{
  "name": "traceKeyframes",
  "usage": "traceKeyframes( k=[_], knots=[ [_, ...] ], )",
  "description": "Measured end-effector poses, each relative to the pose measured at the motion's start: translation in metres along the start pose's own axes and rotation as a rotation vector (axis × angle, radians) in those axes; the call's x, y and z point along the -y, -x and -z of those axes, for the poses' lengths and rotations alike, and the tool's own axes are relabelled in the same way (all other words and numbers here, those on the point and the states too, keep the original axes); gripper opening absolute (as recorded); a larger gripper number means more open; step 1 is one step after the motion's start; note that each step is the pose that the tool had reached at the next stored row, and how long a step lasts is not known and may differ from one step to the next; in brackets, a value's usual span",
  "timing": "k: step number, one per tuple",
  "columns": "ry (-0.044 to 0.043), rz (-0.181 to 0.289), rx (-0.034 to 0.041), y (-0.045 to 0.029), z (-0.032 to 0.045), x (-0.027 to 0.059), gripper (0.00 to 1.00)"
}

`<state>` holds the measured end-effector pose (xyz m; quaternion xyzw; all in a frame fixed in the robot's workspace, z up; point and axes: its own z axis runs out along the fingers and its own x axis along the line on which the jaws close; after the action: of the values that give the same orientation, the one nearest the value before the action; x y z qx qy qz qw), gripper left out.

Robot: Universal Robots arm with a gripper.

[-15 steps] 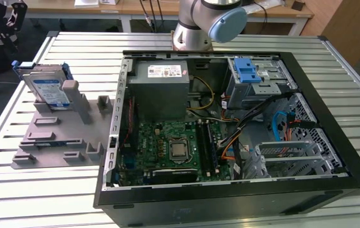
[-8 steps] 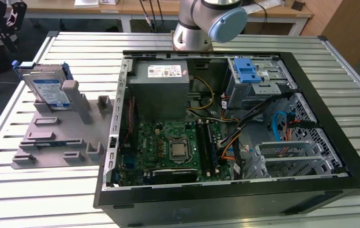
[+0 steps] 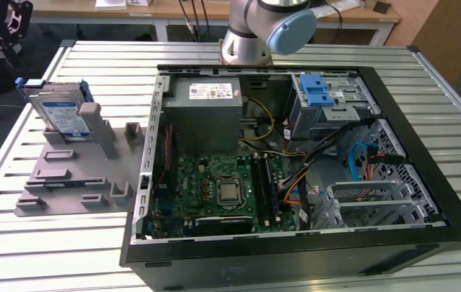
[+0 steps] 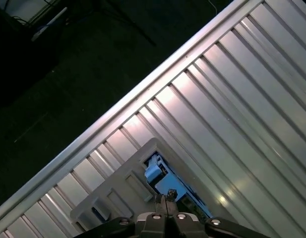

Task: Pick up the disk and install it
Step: 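Pick up the disk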

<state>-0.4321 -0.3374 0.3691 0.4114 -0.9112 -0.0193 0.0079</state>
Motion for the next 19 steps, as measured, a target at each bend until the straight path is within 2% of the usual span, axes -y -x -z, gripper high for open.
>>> traceKeyframes(
  k=[8, 19],
  knots=[
    [-0.0009, 0.106, -0.0035, 0.0, -0.0002, 0.0, 0.11],
    [-0.0015, 0.188, -0.0063, -0.0001, -0.0003, 0.0001, 0.11]
  ],
)
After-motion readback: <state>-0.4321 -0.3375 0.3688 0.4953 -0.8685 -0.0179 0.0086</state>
